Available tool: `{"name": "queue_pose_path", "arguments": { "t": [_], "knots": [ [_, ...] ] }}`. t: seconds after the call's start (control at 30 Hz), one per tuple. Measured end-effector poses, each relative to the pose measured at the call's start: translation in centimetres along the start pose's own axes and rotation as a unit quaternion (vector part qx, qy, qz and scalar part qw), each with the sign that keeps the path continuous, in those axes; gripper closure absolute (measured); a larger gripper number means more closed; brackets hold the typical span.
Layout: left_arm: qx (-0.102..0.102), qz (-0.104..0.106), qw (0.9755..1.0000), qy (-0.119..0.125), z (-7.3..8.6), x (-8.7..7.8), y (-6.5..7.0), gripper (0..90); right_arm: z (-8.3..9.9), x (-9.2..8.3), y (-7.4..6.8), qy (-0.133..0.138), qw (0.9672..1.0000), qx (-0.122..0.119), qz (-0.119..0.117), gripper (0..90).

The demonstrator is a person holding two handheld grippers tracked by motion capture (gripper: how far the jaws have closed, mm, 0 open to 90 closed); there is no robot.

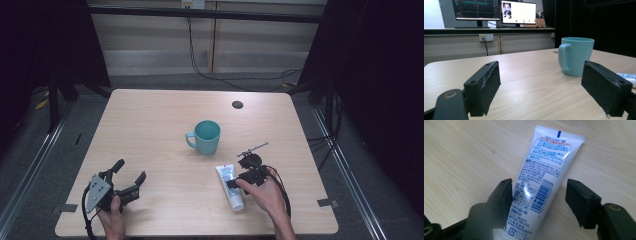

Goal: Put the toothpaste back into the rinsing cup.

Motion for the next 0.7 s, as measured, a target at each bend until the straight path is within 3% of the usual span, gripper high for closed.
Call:
{"name": "queue_pose_path", "arguments": {
  "t": [0.13, 0.57, 0.7],
  "knots": [
    [0.000, 0.000, 1.0000, 0.000, 0.0, 0.0, 0.0, 15.6, -0.2, 0.7, -0.2, -0.018, 0.9998, 0.003, -0.011, 38.9],
    [0.000, 0.002, 1.0000, 0.000, 0.0, 0.0, 0.0, 15.6, -0.6, 1.3, -0.4, -0.041, 0.9991, 0.009, 0.011, 43.9],
    [-0.001, 0.002, 1.0000, 0.000, 0.0, 0.0, 0.0, 15.6, -0.5, 1.8, -0.3, -0.050, 0.9987, 0.003, 0.006, 46.6]
  ]
}}
Point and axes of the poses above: each handheld gripper's, and its own axes: x roughly forward along the jaws, z roughly out of its underside, y roughly to its right, the point moved 3 cm from there along x, roughly forward along the jaws, and after that the axes turned 13 degrees about -y, right-handed, at the moved point
